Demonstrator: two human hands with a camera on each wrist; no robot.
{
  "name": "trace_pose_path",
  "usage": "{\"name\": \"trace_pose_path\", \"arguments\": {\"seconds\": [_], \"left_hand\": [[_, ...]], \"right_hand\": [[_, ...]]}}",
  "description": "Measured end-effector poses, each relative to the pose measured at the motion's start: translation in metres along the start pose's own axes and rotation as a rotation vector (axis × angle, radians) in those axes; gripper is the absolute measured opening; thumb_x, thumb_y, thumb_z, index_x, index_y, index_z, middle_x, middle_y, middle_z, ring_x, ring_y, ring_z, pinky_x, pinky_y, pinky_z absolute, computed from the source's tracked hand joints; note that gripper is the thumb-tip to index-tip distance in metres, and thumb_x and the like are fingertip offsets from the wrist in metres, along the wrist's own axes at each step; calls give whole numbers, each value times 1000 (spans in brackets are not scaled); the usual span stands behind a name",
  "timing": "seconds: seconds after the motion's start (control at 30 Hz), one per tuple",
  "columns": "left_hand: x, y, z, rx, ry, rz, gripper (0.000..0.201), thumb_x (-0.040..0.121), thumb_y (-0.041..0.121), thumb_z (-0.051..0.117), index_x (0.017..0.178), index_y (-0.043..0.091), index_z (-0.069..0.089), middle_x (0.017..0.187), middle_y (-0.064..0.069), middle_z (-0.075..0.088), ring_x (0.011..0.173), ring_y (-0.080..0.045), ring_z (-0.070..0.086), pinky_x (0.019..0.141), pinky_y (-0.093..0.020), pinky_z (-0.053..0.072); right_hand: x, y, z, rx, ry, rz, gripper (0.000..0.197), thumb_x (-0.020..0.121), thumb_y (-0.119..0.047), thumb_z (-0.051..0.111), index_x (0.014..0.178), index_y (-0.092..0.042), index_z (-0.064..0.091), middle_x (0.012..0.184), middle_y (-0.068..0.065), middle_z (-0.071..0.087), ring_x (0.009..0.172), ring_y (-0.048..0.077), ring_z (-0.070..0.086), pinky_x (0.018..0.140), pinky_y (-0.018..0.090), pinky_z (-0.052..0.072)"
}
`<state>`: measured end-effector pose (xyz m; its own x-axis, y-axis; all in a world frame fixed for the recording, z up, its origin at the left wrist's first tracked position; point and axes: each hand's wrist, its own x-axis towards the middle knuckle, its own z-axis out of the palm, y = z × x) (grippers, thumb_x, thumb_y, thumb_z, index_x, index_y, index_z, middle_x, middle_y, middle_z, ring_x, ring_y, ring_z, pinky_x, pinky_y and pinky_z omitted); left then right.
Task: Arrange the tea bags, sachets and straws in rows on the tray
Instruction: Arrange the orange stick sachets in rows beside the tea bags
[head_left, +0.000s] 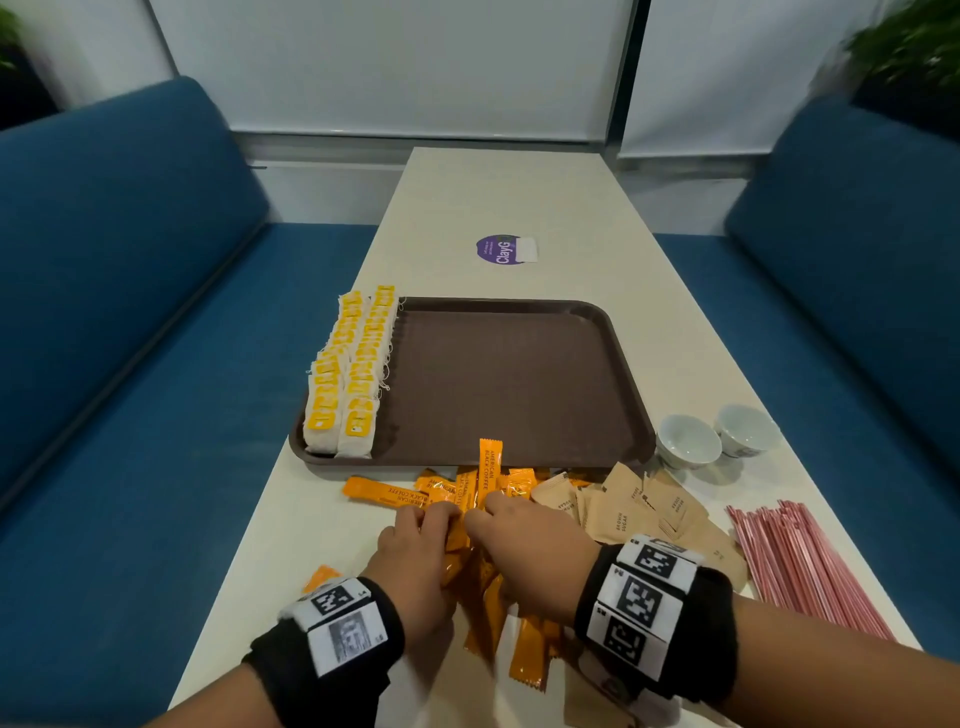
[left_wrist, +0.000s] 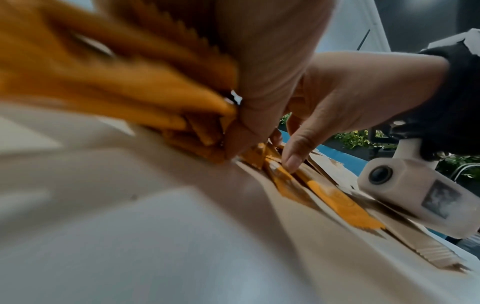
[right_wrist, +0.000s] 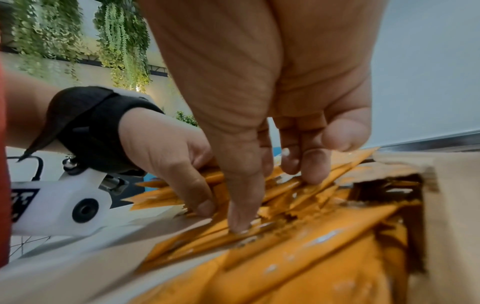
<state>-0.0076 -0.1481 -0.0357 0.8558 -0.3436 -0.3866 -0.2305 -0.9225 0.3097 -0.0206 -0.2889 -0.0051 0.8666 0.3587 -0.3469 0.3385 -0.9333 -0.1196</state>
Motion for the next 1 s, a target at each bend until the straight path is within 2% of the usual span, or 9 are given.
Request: {"name": "trace_pose_path", "arguments": {"seconds": [0.17, 0.3, 0.37, 0.5, 0.6, 0.7, 0.83, 0.9, 1.0], "left_hand": [[6, 4, -6, -65, -43, 15, 72, 79, 15, 67, 133, 26, 21, 131, -7, 31, 107, -27, 56, 85, -29, 47], [13, 0, -5, -234, -40, -4, 69, 78, 9, 67, 126, 32, 23, 124, -1, 41, 91, -17, 56, 61, -16, 41], [15, -3, -4, -374, -37, -23, 67, 79, 4, 65, 124, 33, 24, 114, 1, 48, 83, -12, 55, 55, -14, 38], [13, -11, -4, -634, -33, -74, 57, 81, -1, 58, 116, 34, 29, 92, -3, 54, 72, -16, 59, 53, -19, 48], [12, -18, -6, -753, -37, -73, 56, 81, -1, 58, 116, 34, 32, 96, -3, 54, 77, -18, 59, 59, -26, 52], [10, -26, -9, -823, -50, -55, 53, 80, -3, 57, 112, 33, 34, 96, -5, 54, 73, -18, 56, 55, -23, 46], [5, -35, -20, -856, -111, -13, 47, 81, 1, 59, 105, 34, 35, 101, -3, 52, 82, -18, 54, 58, -19, 46], [2, -37, -28, -894, -149, 16, 50, 75, 8, 66, 105, 35, 36, 103, -1, 52, 86, -18, 54, 61, -18, 48], [-2, -38, -38, -967, -170, 51, 61, 59, 20, 64, 113, 34, 39, 110, -5, 55, 97, -25, 57, 74, -30, 52]], "right_hand": [[1, -1, -1, 17, -4, 6, 59, 81, -7, 67, 132, -14, 38, 122, 10, 44, 112, 27, 46, 85, 39, 48], [1, 0, -2, 44, -3, 31, 51, 83, -6, 65, 128, -15, 42, 122, 9, 44, 110, 26, 47, 86, 38, 50], [0, 2, -2, 74, 9, 51, 45, 84, -7, 65, 123, -15, 45, 121, 7, 45, 109, 25, 48, 85, 36, 49], [-2, 8, -3, 168, 42, 100, 42, 81, -14, 70, 117, -19, 47, 118, 2, 46, 105, 20, 49, 80, 32, 48], [-3, 9, -5, 215, 35, 134, 40, 82, -18, 69, 115, -19, 48, 117, 1, 46, 104, 20, 49, 79, 31, 47], [-4, 9, -7, 244, 30, 148, 40, 83, -19, 68, 117, -18, 48, 119, 1, 46, 106, 19, 49, 82, 30, 46], [-4, 10, -14, 307, 64, 164, 34, 82, -24, 69, 109, -20, 48, 117, 0, 47, 100, 17, 48, 82, 29, 47], [-5, 9, -18, 375, 103, 180, 34, 81, -26, 71, 101, -23, 44, 111, -3, 46, 93, 13, 47, 80, 28, 48], [-5, 9, -23, 599, 205, 230, 41, 77, -28, 74, 101, -29, 41, 106, -9, 46, 91, 10, 52, 74, 24, 51]]}}
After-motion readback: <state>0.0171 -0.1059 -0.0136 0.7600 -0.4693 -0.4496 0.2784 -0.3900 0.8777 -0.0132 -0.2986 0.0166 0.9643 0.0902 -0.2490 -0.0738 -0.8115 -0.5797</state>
